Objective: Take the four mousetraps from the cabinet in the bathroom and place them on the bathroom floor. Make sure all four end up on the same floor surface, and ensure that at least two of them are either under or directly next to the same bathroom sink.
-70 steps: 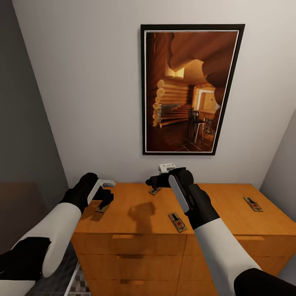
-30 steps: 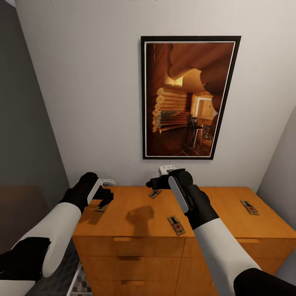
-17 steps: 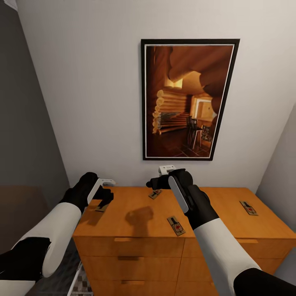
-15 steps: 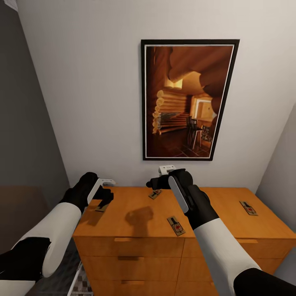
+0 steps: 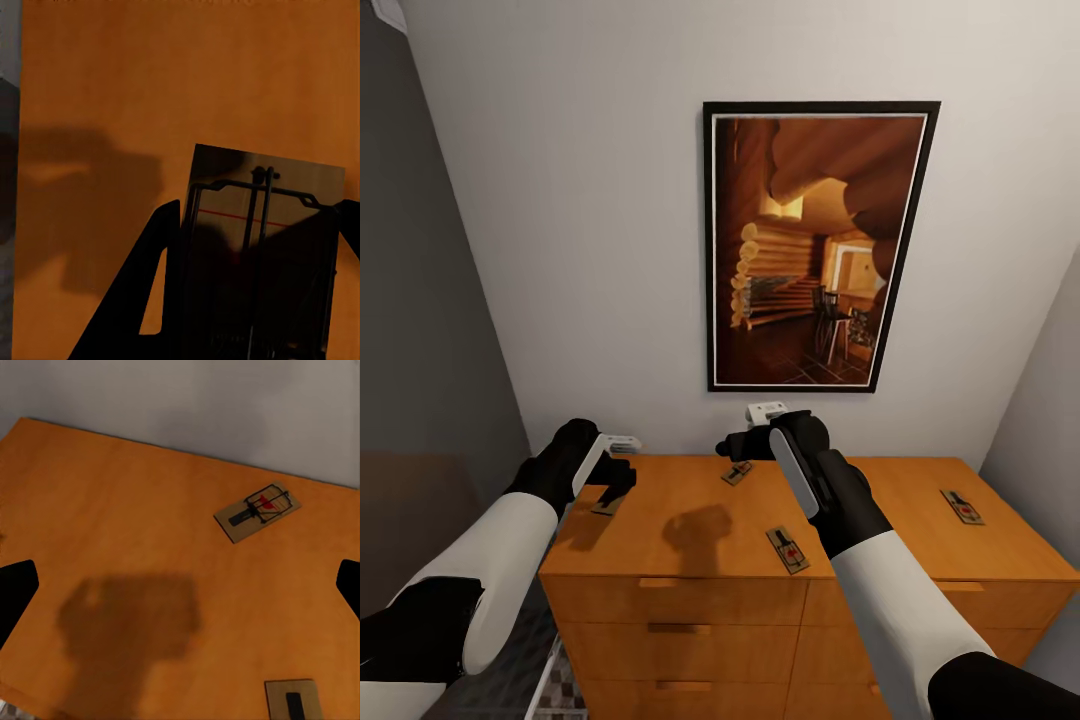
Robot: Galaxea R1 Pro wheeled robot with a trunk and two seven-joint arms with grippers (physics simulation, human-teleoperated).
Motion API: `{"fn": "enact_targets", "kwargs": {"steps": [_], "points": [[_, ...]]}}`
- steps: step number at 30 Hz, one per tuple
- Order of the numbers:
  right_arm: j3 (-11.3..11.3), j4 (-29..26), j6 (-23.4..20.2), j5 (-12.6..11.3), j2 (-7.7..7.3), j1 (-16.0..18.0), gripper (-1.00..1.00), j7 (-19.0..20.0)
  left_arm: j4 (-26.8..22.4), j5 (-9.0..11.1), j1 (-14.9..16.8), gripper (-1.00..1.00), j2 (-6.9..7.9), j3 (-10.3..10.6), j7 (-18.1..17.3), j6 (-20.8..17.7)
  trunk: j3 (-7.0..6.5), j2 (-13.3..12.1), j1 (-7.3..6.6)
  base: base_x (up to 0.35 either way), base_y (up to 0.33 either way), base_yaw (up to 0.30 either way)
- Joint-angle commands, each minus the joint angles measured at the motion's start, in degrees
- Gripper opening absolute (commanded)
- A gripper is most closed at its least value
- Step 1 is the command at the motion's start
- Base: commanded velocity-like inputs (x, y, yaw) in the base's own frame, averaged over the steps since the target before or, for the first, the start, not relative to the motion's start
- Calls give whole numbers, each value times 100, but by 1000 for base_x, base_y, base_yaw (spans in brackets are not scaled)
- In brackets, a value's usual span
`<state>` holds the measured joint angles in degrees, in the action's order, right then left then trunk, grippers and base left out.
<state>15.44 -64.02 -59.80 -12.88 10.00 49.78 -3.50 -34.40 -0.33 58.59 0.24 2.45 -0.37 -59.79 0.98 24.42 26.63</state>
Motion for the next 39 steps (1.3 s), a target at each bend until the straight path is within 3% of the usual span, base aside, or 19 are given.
{"fn": "enact_targets", "kwargs": {"steps": [1,20,24,39], "points": [[3,-4,-20,-39,0,5,100,-37,-5,-11,4,-100,3,17,-8,-21,10,11,3,0,0,0],[3,18,-20,-39,0,6,100,-37,-7,-3,4,-100,3,-2,-7,-21,10,11,3,-3,0,0],[3,36,-20,-39,0,6,100,-37,-11,-3,4,-100,4,-10,-7,-21,-61,-150,-84,-6,0,0],[-1,60,-20,-39,0,2,100,-37,-7,-21,4,-100,3,-3,-7,-21,-61,-150,-84,-1,0,0]]}}
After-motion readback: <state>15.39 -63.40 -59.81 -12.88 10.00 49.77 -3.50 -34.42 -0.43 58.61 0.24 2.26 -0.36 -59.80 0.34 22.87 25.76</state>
